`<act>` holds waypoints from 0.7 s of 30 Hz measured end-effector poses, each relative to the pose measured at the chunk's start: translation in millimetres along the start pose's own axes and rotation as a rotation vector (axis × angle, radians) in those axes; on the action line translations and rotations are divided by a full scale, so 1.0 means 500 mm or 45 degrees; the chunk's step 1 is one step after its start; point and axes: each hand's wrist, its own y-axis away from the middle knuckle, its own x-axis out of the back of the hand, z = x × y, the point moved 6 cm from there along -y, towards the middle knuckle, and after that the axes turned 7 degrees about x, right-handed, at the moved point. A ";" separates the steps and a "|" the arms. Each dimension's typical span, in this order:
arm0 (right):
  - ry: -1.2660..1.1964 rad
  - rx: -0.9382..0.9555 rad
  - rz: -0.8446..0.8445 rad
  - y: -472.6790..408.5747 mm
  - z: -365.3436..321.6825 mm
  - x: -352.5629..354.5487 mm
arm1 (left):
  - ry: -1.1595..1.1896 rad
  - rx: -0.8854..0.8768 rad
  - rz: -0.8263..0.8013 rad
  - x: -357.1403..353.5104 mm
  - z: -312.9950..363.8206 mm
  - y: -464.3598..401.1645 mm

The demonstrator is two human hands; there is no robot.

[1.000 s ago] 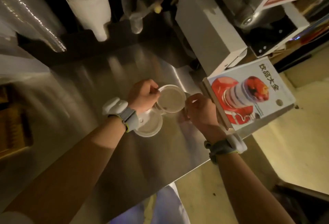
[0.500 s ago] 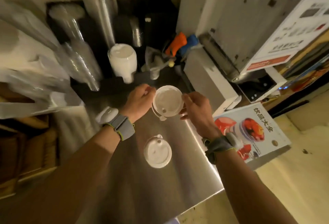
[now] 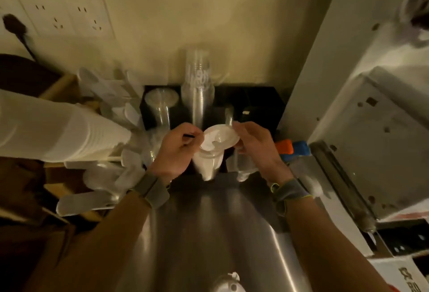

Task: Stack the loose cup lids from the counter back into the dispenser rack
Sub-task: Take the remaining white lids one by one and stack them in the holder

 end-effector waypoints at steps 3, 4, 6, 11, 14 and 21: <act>0.050 0.108 -0.104 -0.048 0.036 -0.017 | -0.097 -0.161 0.160 -0.008 -0.041 -0.024; 0.037 0.125 -0.132 -0.056 0.055 -0.025 | -0.182 -0.170 0.216 -0.014 -0.061 -0.026; -0.010 0.143 -0.172 -0.055 0.089 -0.039 | -0.407 -0.212 0.272 -0.032 -0.088 -0.016; 0.099 0.244 -0.220 -0.079 0.183 -0.072 | -0.588 -0.261 0.289 -0.070 -0.151 -0.010; 0.146 0.300 -0.214 -0.083 0.197 -0.077 | -0.595 -0.242 0.280 -0.073 -0.158 -0.006; 0.245 0.305 -0.221 -0.076 0.202 -0.082 | -0.666 -0.194 0.252 -0.079 -0.143 -0.003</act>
